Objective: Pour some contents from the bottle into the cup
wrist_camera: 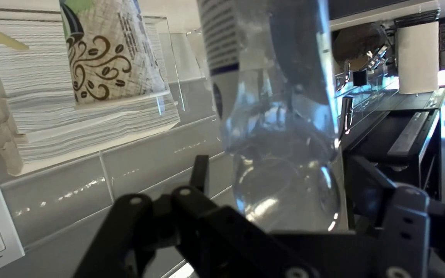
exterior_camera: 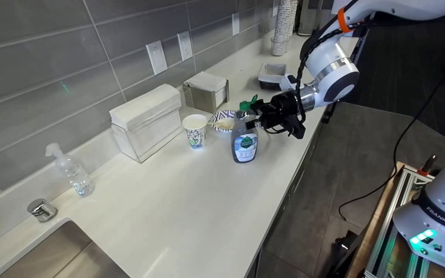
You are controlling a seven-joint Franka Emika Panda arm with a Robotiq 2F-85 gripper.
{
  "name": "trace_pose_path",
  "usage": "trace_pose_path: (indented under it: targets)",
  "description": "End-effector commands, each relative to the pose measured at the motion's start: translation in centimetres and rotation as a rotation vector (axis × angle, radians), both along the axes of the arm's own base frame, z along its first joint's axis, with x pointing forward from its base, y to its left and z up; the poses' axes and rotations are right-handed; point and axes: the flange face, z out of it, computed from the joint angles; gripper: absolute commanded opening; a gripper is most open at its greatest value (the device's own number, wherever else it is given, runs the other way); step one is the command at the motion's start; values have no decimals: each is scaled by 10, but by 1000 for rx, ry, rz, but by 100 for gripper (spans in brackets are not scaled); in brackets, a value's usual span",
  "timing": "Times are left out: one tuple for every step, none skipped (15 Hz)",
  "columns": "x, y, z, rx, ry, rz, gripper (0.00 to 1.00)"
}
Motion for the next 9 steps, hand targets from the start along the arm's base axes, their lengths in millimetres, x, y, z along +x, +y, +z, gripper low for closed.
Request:
trace_pose_path:
  targets:
    - [-16, 8, 2, -41, 8, -39, 64]
    - [-19, 9, 3, -60, 9, -47, 62]
    - [-22, 10, 4, -76, 11, -56, 61]
    - [-24, 11, 5, -87, 10, -63, 61]
    - [-26, 11, 6, -95, 5, -65, 61]
    - [-27, 12, 7, -102, -6, -67, 49]
    - [-28, 13, 7, -103, -21, -62, 36]
    - [-27, 14, 9, -104, -42, -52, 32]
    - [-29, 16, 9, -102, -43, -36, 30]
